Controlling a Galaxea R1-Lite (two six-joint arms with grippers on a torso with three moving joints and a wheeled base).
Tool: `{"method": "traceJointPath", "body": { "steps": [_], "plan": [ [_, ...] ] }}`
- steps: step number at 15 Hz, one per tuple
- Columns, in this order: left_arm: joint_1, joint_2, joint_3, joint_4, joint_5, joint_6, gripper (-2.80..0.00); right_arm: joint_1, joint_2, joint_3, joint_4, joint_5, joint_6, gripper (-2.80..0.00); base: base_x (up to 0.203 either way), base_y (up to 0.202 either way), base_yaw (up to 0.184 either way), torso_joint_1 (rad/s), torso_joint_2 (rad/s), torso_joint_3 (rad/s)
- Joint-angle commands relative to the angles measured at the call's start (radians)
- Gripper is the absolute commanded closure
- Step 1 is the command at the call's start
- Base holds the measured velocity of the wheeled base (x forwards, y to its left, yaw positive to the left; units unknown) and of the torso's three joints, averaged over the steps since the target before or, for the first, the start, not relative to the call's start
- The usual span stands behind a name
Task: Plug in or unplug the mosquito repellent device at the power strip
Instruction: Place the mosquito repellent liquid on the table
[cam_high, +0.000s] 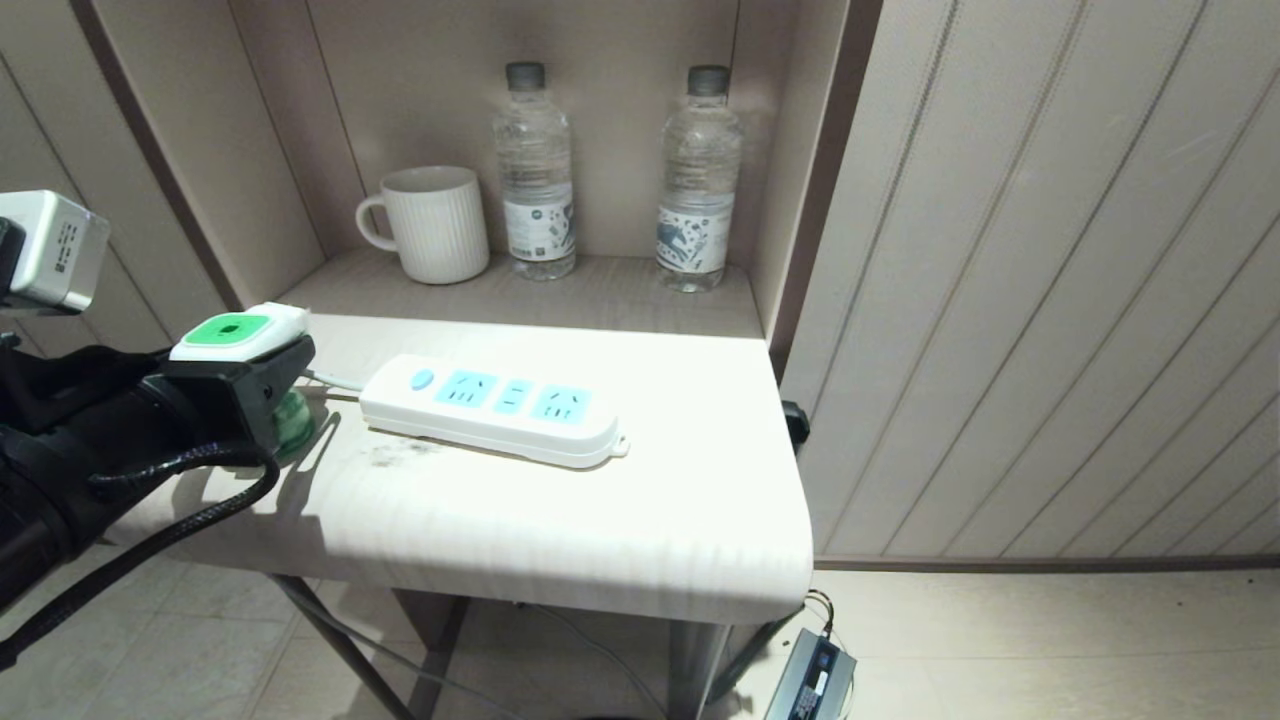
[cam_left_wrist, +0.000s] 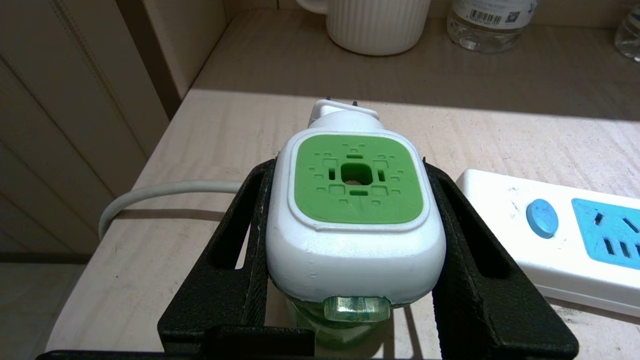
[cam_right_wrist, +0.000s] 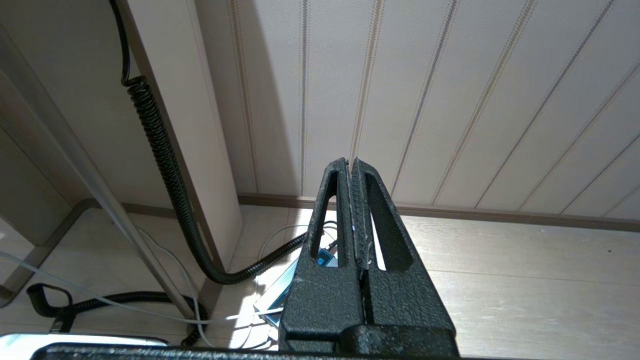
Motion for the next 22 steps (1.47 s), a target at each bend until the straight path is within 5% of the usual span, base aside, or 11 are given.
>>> {"method": "traceJointPath", "body": {
  "steps": [1, 22],
  "plan": [
    [0.000, 0.001, 0.018, 0.002, 0.003, -0.005, 0.00, 0.001, 0.000, 0.000, 0.000, 0.000, 0.000, 0.00, 0.000, 0.000, 0.000, 0.000, 0.00, 0.000],
    [0.000, 0.064, -0.008, -0.103, 0.011, -0.003, 0.00, 0.000, 0.000, 0.000, 0.000, 0.000, 0.000, 0.00, 0.000, 0.000, 0.000, 0.000, 0.00, 0.000]
  ]
}}
